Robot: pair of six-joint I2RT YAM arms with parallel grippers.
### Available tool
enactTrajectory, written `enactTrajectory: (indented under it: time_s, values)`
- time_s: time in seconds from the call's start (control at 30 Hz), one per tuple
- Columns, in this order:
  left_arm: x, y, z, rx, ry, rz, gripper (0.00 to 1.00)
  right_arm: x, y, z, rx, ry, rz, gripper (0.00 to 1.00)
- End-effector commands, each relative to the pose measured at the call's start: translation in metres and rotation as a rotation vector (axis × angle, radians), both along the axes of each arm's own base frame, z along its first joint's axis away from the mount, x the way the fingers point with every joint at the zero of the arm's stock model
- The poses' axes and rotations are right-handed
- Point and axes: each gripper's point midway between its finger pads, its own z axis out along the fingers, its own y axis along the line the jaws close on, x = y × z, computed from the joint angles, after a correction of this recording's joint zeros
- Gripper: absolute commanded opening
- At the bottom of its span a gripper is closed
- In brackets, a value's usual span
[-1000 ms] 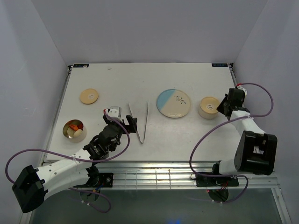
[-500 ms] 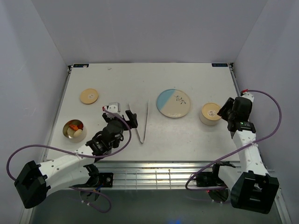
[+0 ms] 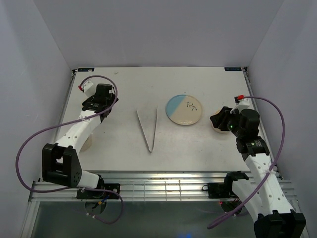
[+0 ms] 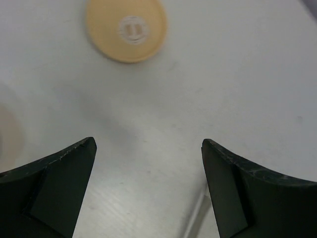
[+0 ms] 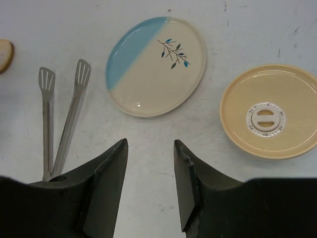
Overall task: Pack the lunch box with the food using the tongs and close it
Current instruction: Move the packing box to the center of the board.
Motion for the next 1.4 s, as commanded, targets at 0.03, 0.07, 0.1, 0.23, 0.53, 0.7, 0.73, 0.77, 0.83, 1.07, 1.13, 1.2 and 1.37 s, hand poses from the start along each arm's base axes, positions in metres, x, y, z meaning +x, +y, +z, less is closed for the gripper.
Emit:
enactTrajectory:
  time_s: [0.03, 0.07, 0.1, 0.23, 0.53, 0.7, 0.73, 0.77, 0.83, 1.07, 1.13, 1.2, 1.37]
  values:
    - [-0.06, 0.068, -0.033, 0.031, 0.252, 0.231, 0.98, -0.01, 0.017, 0.013, 0.019, -0.079, 0.104, 0.48]
    - [-0.07, 0.078, -0.038, 0.05, 0.285, 0.265, 0.98, -0.012, 0.019, 0.015, 0.022, -0.087, 0.116, 0.49]
    - [-0.077, 0.093, -0.036, 0.055, 0.282, 0.309, 0.98, -0.013, 0.019, 0.017, 0.025, -0.094, 0.12, 0.49]
    - [-0.102, 0.117, -0.058, 0.038, 0.324, 0.383, 0.91, -0.012, 0.024, 0.023, 0.04, -0.108, 0.142, 0.49]
    - [-0.123, 0.14, -0.079, 0.104, 0.414, 0.443, 0.86, -0.015, 0.029, 0.021, 0.055, -0.113, 0.174, 0.49]
    - [-0.103, 0.125, -0.095, 0.042, 0.433, 0.328, 0.76, -0.017, 0.029, 0.024, 0.056, -0.125, 0.174, 0.5]
    - [-0.101, 0.124, -0.096, 0.051, 0.44, 0.303, 0.74, -0.017, 0.03, 0.023, 0.056, -0.123, 0.177, 0.5]
    - [-0.098, 0.123, -0.097, 0.051, 0.435, 0.293, 0.72, -0.017, 0.03, 0.023, 0.056, -0.123, 0.177, 0.5]
    - [-0.095, 0.121, -0.097, 0.051, 0.44, 0.264, 0.75, -0.016, 0.029, 0.022, 0.056, -0.12, 0.175, 0.5]
    - [-0.091, 0.117, -0.106, 0.052, 0.46, 0.222, 0.72, -0.015, 0.025, 0.024, 0.045, -0.128, 0.149, 0.5]
    - [-0.089, 0.114, -0.109, 0.04, 0.467, 0.204, 0.69, -0.014, 0.025, 0.023, 0.044, -0.126, 0.147, 0.5]
    - [-0.09, 0.11, -0.112, 0.029, 0.477, 0.18, 0.65, -0.014, 0.025, 0.022, 0.043, -0.122, 0.147, 0.5]
    - [-0.085, 0.105, -0.108, 0.023, 0.457, 0.126, 0.52, -0.015, 0.024, 0.023, 0.042, -0.127, 0.145, 0.5]
